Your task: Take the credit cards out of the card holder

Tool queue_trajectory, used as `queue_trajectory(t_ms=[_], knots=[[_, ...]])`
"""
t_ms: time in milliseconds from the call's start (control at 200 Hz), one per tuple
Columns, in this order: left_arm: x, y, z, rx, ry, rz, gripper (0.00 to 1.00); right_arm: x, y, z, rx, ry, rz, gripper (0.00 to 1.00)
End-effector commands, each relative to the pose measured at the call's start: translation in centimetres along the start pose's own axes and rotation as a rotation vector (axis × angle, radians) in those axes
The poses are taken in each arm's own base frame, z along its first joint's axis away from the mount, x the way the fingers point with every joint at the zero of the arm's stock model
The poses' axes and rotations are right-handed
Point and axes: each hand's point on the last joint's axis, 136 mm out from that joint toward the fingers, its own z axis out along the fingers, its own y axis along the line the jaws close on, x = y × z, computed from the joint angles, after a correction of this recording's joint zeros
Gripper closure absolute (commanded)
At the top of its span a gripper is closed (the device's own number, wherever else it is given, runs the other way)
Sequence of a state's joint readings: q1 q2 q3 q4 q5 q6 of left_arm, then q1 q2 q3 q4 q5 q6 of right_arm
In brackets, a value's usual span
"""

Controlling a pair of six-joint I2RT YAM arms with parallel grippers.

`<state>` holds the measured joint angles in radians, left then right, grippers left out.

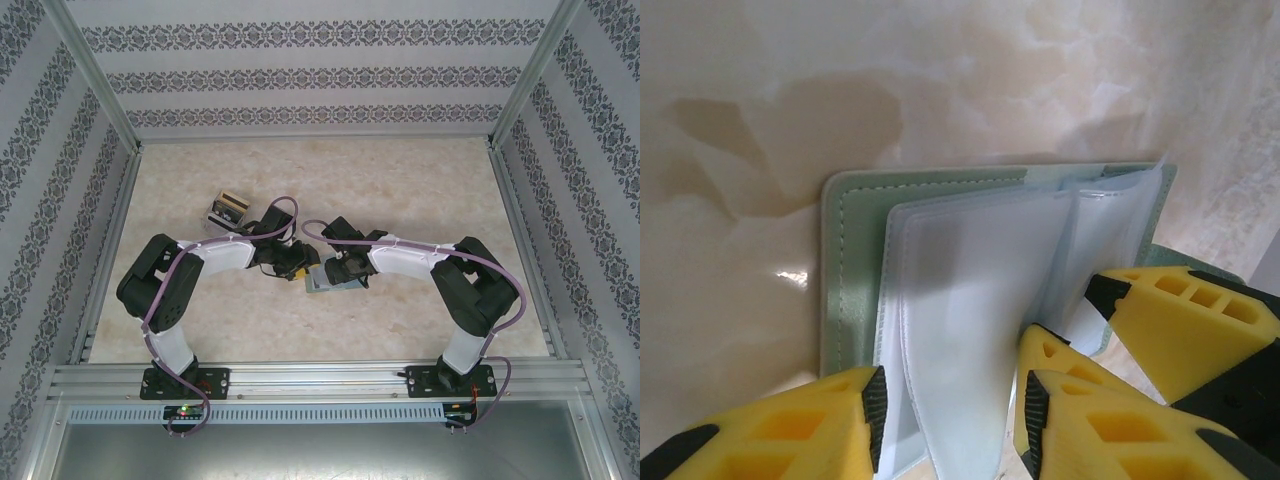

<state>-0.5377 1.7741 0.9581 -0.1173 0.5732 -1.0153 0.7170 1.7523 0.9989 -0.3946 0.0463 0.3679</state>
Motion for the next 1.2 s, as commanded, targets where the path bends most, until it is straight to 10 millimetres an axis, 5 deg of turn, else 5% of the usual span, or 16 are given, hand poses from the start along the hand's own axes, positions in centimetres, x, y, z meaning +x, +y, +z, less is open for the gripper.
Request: queue_trajectory(t_ms=[0,1194], knots=[[0.4,-0.6,0.4,0.021,0.011,0.001,0.58,2.2,-1.5,1.9,0.056,0.074,0.014,0.51],[0.1,-1.3,0.3,0.023,0.018,0.029,0.76,2.1,-1.5,1.9,0.053,0.070,0.014,0.51]])
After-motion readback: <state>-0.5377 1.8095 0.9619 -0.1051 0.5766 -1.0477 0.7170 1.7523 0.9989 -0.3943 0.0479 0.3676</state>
